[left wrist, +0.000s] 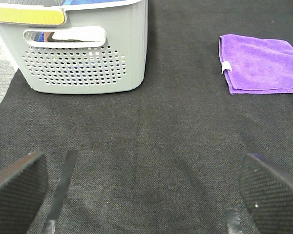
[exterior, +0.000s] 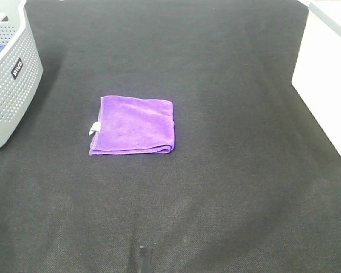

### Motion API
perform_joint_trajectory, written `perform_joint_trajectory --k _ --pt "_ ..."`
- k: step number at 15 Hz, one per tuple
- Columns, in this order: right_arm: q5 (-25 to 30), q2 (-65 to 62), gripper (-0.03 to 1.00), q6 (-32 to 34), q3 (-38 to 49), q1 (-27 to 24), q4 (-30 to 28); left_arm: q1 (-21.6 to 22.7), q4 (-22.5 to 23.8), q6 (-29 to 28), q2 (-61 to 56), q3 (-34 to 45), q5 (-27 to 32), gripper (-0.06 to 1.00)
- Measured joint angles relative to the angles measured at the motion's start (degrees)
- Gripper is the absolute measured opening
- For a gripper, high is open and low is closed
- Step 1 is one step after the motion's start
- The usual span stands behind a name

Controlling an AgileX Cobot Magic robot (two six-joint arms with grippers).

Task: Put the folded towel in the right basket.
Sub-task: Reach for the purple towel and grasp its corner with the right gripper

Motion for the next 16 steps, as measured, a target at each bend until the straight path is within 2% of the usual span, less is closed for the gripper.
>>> perform_joint_trajectory --k 2,7,9,12,13,16 --pt "-2.98 9.4 0.98 -0.29 -4.18 0.0 1.09 0.0 0.0 0.0 0.0 0.0 0.0 0.99" --pt "-4.87 49.27 0.98 -0.4 -27.44 0.0 3.72 0.0 0.0 0.0 0.0 0.0 0.0 0.99" --pt "-5.1 63.43 0.98 -1.6 -35.47 0.0 12.72 0.0 0.0 0.0 0.0 0.0 0.0 0.99" --pt "-8.14 77.29 0.98 -11.23 -39.82 1.38 29.68 0.0 0.0 0.0 0.0 0.0 0.0 0.99" --pt "-10.54 82.96 0.98 -12.83 -41.2 3.72 32.43 0.0 0.0 0.0 0.0 0.0 0.0 0.99" --pt "-14.84 100.84 0.98 -15.24 -49.56 11.52 34.43 0.0 0.0 0.0 0.0 0.0 0.0 0.99"
